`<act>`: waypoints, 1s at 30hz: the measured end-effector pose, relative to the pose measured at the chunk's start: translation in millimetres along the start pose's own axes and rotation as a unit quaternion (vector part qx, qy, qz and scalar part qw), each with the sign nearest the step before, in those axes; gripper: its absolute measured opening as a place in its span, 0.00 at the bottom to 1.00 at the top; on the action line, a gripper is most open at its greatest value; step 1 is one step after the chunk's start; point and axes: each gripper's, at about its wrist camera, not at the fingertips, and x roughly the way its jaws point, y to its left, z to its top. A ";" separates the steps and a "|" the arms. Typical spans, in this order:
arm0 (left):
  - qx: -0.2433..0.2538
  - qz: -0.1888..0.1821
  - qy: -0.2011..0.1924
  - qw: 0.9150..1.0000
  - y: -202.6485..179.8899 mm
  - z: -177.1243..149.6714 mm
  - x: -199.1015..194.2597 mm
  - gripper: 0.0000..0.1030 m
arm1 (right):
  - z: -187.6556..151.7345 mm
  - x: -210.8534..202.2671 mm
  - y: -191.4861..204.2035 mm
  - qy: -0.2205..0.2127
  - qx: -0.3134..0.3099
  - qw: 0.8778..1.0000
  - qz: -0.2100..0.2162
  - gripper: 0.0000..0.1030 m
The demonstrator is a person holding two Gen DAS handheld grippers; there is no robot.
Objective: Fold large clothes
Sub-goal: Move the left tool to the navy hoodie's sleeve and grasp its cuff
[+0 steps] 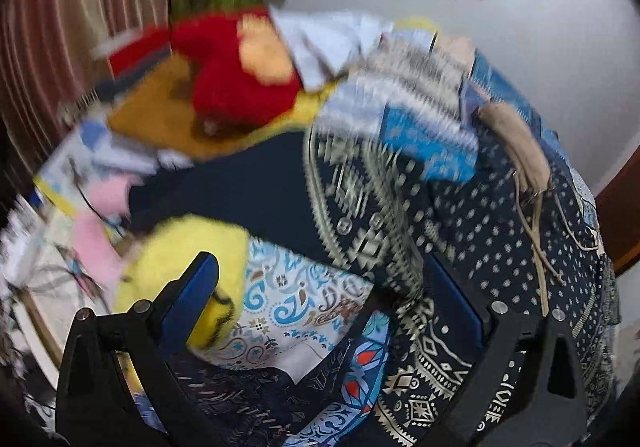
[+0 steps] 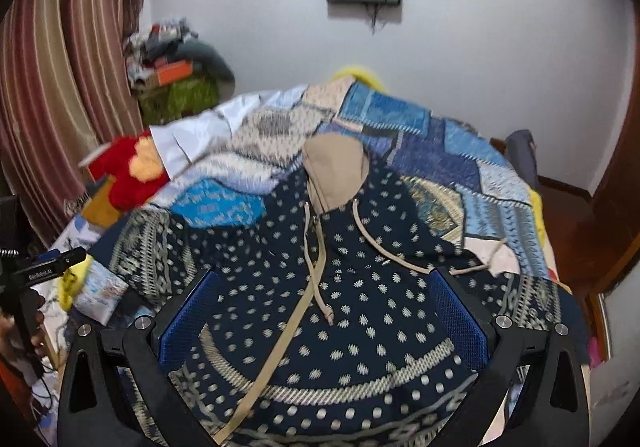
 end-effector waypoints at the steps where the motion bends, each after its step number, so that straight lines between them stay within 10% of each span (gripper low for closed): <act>1: -0.013 -0.014 0.017 1.000 5.7 -0.1 10.4 1.00 | 1.1 13.2 0.8 0.009 -0.006 1.000 -0.001 1.00; 12: -0.081 -0.093 0.044 0.991 23.5 20.9 53.3 0.98 | -7.5 99.5 11.1 0.099 -0.002 0.993 0.063 1.00; 15: -0.086 -0.075 0.044 0.993 24.2 32.9 64.5 0.84 | -10.3 106.5 14.2 0.111 0.002 0.991 0.077 1.00; 21: -0.053 -0.003 0.024 0.998 12.5 52.7 66.2 0.20 | -11.3 91.5 9.7 0.101 -0.001 0.993 0.067 1.00; 24: 0.018 0.047 -0.013 0.999 -16.3 59.9 50.6 0.09 | -10.0 69.6 -1.8 0.084 0.007 0.995 0.062 1.00; 30: 0.110 0.002 -0.087 0.990 -97.1 70.6 -0.6 0.07 | -9.9 24.8 -23.2 0.051 0.009 0.998 0.034 1.00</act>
